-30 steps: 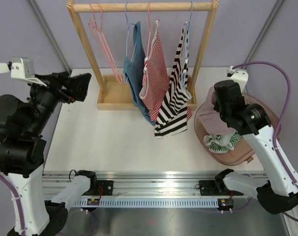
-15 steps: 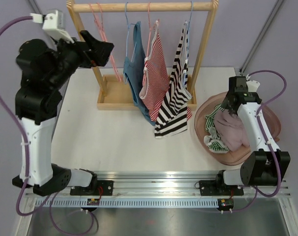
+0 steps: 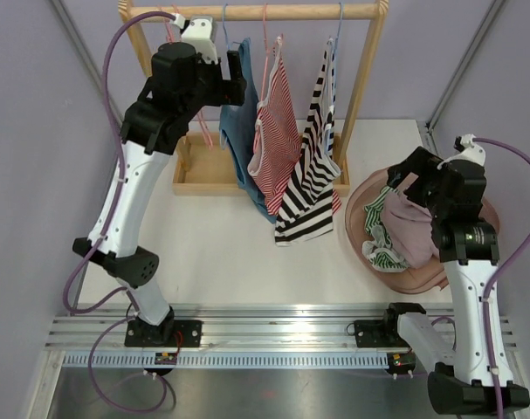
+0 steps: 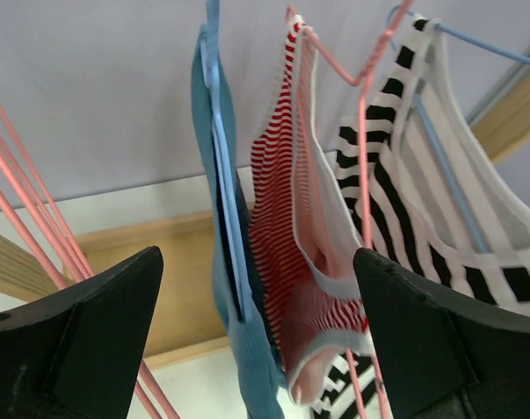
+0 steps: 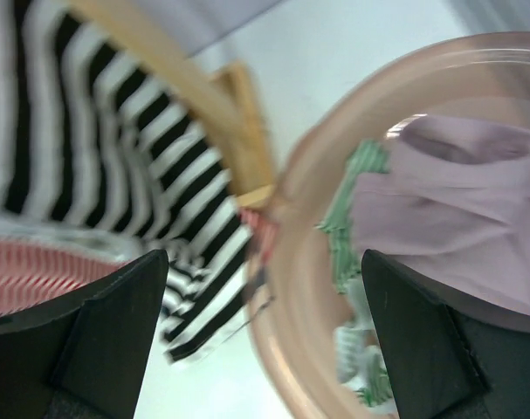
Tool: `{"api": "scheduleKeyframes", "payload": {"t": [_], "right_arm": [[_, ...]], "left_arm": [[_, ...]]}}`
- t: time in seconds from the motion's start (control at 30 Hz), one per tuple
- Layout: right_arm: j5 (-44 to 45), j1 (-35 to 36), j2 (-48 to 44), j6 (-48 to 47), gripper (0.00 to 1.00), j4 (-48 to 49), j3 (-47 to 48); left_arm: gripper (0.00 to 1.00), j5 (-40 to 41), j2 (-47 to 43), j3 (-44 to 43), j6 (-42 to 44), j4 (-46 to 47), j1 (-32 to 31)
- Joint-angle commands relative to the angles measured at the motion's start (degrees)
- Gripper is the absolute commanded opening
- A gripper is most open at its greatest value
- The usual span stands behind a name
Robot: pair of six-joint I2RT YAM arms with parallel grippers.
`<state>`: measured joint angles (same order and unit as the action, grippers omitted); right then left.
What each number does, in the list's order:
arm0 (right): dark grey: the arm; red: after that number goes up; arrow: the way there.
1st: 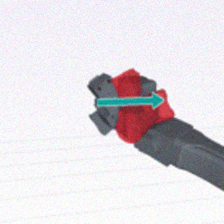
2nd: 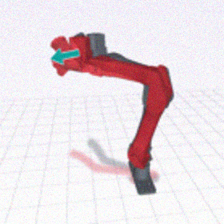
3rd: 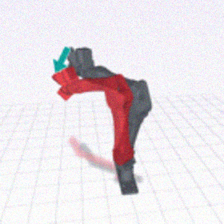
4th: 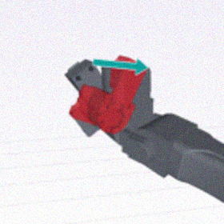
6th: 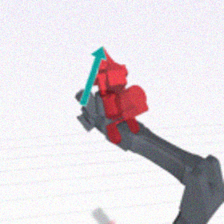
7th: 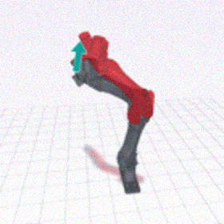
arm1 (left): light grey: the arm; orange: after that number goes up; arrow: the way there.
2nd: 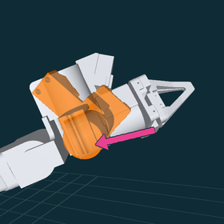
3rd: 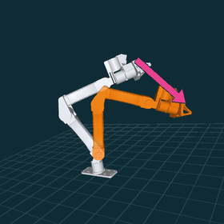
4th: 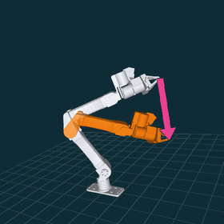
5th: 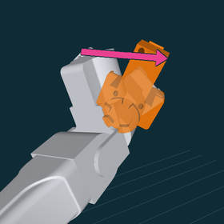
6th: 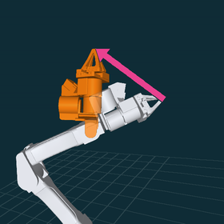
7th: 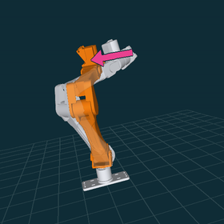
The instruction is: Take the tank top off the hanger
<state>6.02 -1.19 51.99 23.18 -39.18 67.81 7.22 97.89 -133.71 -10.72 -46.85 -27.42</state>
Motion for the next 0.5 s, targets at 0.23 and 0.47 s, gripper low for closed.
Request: {"api": "scheduleKeyframes", "payload": {"t": [0.23, 0.47], "right_arm": [[-29.7, 0.0, -4.0, 3.8, 0.97, 7.3, -2.7], [-31.9, 0.0, -3.6, 4.8, 0.94, 9.4, -5.3]], "left_arm": [[0.49, 6.2, 6.4, -4.5, 5.8, 2.6, 0.0], [0.11, 4.8, 6.8, -5.0, 4.7, 3.5, -0.2]]}}
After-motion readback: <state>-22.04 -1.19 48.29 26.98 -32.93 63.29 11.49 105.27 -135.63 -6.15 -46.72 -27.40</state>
